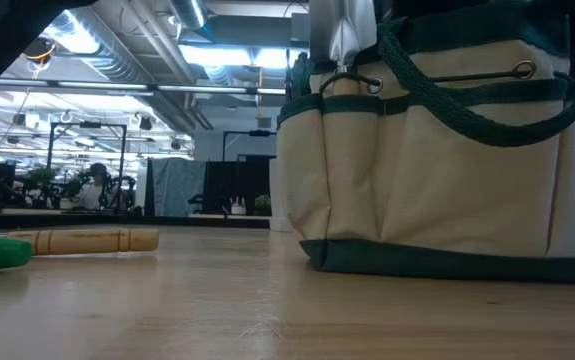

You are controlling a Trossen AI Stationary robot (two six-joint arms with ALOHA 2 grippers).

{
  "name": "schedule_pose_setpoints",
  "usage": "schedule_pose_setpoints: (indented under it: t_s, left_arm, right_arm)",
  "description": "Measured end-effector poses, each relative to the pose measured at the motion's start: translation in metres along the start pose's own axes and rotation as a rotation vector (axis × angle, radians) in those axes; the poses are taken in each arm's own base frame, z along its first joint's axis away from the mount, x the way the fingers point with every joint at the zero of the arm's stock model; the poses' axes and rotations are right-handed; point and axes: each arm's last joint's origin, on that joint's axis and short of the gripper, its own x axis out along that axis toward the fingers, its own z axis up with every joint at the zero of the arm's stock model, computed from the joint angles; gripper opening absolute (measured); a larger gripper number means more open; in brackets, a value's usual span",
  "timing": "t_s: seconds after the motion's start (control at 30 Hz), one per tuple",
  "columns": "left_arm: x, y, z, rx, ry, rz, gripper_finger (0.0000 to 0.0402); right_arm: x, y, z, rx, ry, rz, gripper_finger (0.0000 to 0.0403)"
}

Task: Pick & Place Garden tools in Gardening bag
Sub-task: Put the green fruit pruner into the green gardening bag

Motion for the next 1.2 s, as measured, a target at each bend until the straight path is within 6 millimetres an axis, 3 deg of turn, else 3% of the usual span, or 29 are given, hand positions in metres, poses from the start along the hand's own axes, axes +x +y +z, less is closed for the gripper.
schedule_pose_setpoints:
  t_s: [0.33,0.73,1.0,1.2]
  left_arm:
    - [0.000,-0.003,0.000,0.007,-0.044,-0.019,0.0132]
    - [-0.002,-0.003,-0.011,-0.002,-0.067,0.022,0.0100]
    - [-0.026,-0.006,-0.017,0.009,-0.204,0.094,0.0084]
    - [-0.052,-0.017,-0.042,0.038,-0.359,0.111,0.0084]
  right_arm:
    - [-0.009,-0.004,-0.036,0.064,-0.224,0.116,0.0208]
    - [-0.009,-0.003,-0.035,0.057,-0.225,0.122,0.0208]
    - [-0.009,-0.003,-0.036,0.052,-0.224,0.119,0.0209]
    - [-0.010,-0.004,-0.035,0.050,-0.226,0.117,0.0209]
